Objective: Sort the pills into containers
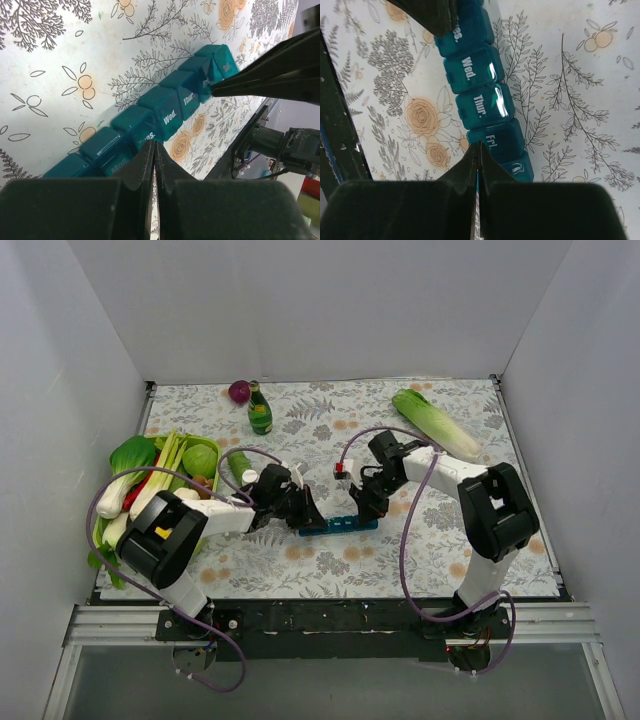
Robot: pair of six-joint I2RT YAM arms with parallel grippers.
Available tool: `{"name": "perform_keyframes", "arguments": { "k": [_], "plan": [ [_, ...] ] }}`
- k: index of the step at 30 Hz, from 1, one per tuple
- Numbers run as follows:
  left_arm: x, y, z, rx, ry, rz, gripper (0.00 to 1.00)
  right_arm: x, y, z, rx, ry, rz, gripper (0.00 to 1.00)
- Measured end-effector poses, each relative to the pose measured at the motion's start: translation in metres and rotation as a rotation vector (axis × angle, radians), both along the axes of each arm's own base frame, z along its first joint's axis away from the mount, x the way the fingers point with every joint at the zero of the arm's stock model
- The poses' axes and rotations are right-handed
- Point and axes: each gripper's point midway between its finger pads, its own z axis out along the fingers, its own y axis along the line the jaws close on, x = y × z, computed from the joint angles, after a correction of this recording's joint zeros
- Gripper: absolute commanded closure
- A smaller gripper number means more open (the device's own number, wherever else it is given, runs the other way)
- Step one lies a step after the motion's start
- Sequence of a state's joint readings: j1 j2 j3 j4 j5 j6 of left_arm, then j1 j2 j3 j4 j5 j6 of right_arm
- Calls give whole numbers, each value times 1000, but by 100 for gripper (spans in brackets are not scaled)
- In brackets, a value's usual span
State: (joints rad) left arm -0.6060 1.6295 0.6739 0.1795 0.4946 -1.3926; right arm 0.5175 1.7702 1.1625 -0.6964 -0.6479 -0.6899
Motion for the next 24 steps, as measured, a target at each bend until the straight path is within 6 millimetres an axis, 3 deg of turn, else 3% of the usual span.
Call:
{"name": "perform_keyframes", "arguments": {
  "k": [6,12,15,18,21,24],
  "plan": [
    [4,4,-8,45,16,34,100,-6,-4,-35,-125,71,-31,99],
    [1,12,-23,101,56,56,100,-2,-3,-32,-129,62,-28,97],
    [1,12,-22,105,56,55,100,-3,2,-18,-87,59,5,94],
    [0,12,-20,104,54,51,100,7,8,10,-23,6,17,93],
    [2,10,-6,80,26,41,99,28,7,40,36,-69,-18,93],
    [9,4,19,34,-38,36,99,57,-5,53,58,-122,-92,93]
  ]
}}
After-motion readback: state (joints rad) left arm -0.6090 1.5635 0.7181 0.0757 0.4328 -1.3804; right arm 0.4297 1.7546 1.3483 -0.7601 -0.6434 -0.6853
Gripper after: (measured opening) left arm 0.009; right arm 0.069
